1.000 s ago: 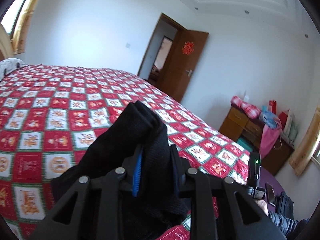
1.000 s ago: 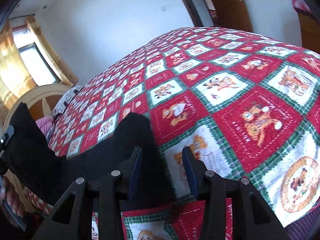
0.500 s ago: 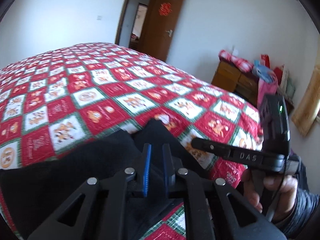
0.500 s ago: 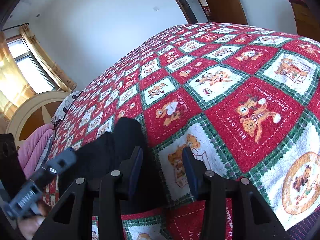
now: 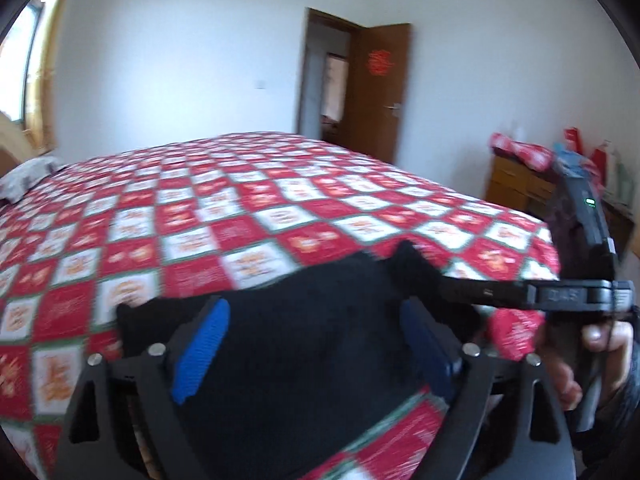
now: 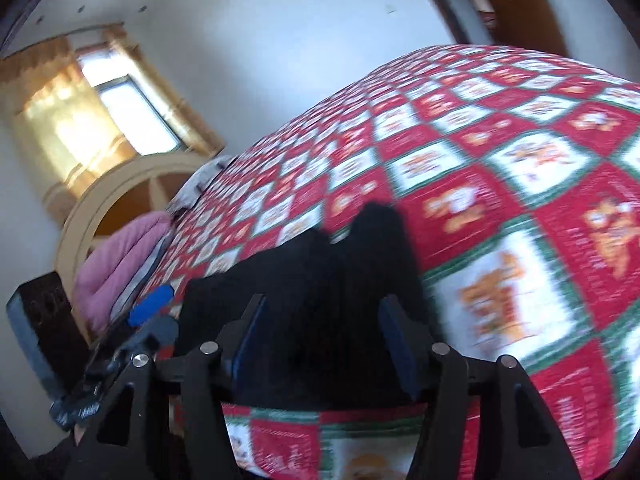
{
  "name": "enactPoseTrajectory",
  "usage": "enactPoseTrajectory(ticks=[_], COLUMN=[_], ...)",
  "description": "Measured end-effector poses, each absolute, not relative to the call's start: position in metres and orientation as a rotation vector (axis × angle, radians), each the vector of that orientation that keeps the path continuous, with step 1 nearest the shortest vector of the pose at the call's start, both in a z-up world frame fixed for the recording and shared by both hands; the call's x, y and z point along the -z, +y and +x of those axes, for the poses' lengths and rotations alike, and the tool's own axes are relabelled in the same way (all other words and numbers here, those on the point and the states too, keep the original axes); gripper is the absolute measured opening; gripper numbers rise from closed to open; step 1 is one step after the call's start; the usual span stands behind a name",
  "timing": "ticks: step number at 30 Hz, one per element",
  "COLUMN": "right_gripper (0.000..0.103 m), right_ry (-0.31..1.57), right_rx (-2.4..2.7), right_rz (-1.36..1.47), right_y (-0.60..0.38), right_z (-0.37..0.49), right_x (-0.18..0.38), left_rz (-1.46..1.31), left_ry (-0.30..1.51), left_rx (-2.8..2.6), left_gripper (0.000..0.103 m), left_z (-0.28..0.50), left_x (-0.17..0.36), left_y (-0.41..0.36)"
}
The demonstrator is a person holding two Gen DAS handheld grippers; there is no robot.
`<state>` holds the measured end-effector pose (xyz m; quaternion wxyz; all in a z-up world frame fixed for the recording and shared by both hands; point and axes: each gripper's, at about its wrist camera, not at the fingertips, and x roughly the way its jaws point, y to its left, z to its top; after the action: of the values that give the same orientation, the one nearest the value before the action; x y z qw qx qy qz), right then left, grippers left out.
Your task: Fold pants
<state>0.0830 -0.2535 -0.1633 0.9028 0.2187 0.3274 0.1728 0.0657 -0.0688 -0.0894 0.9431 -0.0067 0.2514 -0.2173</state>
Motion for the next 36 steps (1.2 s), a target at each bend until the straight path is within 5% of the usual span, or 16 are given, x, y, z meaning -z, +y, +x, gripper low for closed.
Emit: enactPoseTrajectory(ticks=[8,10,12,21,36], right_gripper=[0.057,0.024,0.016,0.015,0.016], right_ry=[0.778,0.803,0.782,0.566,0.816], right_rx=[-0.335,-0.345,-0.344,-0.333,-0.180], right_rz=[0.350,0.310,0.269,0.170,0.296], right_y=[-0.220,-0.214,-0.207,-0.207,-0.258], right_z=[0.094,0.097,0.092,0.053,0.084], right_x=[0.180,0.184,0.180,0.130,0.184], left_rz=[-0.192,-0.205,-0.211,-0.183,-0.123], left_ry=[0.612,0.625,0.626,0.626,0.696], left_rx=[0.329,0.322,0.323,0.327,0.339], left_gripper=[0.092,0.092,0.092,0.097,0.103], left_z=[0.085,0.087,0.087,0.084,0.089], left_x=[0.124,0.129,0.131,0.133,0.161], left_y=[-0.019,-0.017,-0.016,-0.021,-0.032])
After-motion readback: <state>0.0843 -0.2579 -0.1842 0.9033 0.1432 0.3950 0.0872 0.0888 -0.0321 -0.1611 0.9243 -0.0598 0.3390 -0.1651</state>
